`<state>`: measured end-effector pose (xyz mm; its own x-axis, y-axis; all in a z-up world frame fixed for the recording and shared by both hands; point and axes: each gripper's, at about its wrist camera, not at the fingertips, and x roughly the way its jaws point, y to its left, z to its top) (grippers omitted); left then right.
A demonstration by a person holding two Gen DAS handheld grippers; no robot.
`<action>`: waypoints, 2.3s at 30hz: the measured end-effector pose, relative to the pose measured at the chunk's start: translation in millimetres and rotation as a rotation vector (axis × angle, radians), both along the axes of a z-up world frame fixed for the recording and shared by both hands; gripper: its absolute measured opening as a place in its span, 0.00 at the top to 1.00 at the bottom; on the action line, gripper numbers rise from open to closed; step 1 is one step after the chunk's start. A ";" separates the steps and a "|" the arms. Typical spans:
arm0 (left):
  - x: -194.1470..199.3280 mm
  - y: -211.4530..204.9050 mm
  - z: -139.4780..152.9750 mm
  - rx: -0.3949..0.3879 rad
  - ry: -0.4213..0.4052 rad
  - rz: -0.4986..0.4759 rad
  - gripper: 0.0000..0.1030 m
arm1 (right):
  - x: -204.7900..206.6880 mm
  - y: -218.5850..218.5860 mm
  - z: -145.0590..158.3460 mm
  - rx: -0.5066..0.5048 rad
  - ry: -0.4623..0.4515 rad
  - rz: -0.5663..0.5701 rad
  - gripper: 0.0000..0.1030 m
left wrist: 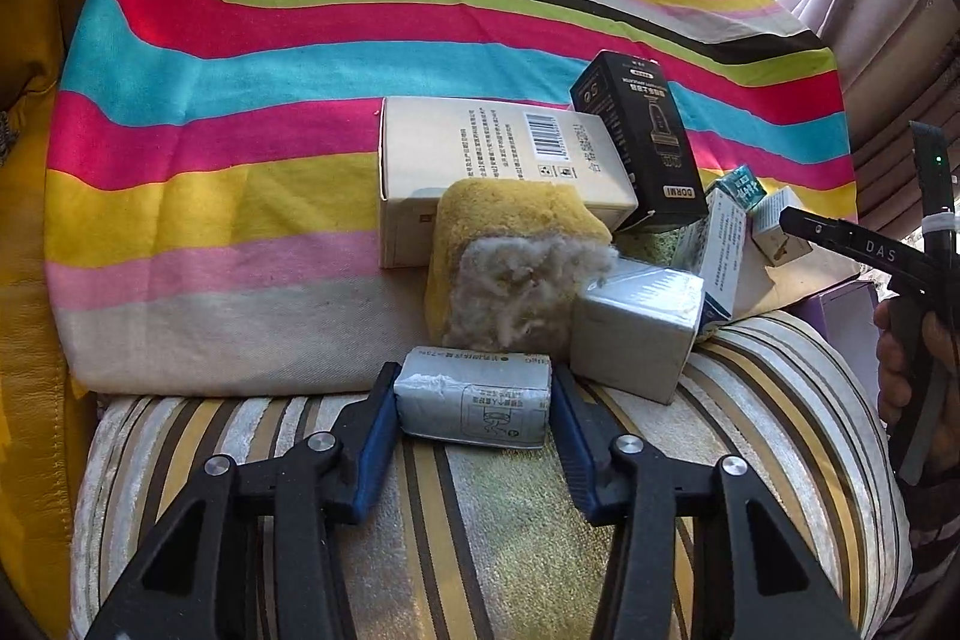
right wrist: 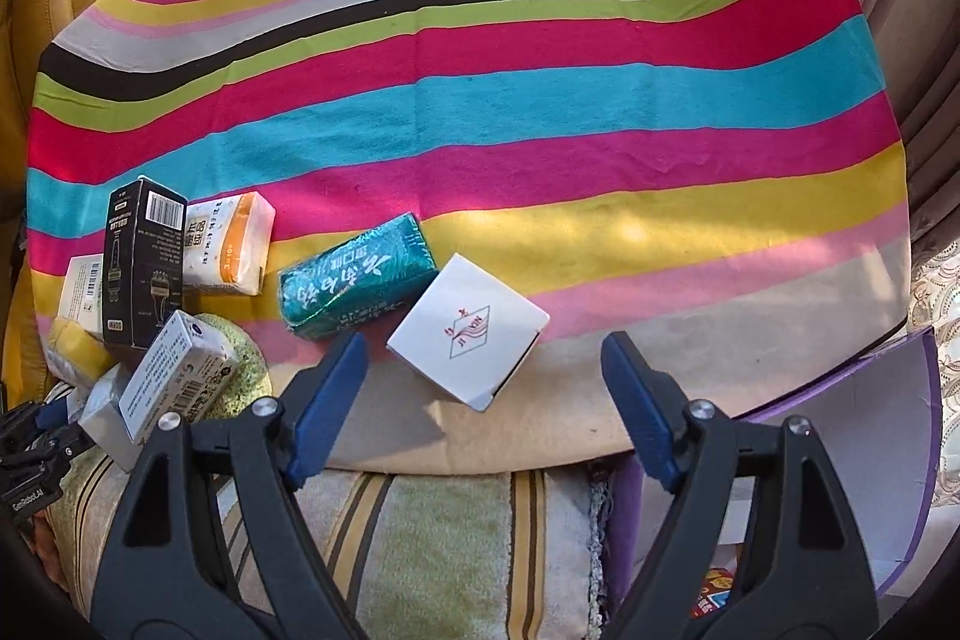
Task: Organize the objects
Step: 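Grasp the silver foil cylinder with the left tool while the right grasps a red-diamond white box, then carry both held items over the purple-rimmed box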
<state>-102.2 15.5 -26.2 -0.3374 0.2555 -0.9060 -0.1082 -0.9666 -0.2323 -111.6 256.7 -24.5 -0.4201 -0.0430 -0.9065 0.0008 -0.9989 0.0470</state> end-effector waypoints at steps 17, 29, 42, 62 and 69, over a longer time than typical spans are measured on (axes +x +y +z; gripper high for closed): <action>27.3 -5.0 25.8 0.020 0.103 0.020 0.53 | 6.4 4.4 -1.6 0.019 0.012 0.002 0.54; 55.8 25.5 43.2 0.033 0.163 -0.021 0.53 | 77.2 8.7 29.0 0.003 0.073 0.053 0.54; 77.2 92.0 52.4 0.034 0.185 -0.162 0.53 | 143.2 43.7 38.2 -0.001 0.090 0.026 0.54; 99.7 246.9 61.1 -0.007 0.214 -0.495 0.53 | 190.4 140.8 27.3 0.085 0.096 -0.170 0.54; 102.5 292.8 56.7 -0.005 0.201 -0.584 0.53 | 197.7 170.5 27.2 0.115 0.110 -0.234 0.54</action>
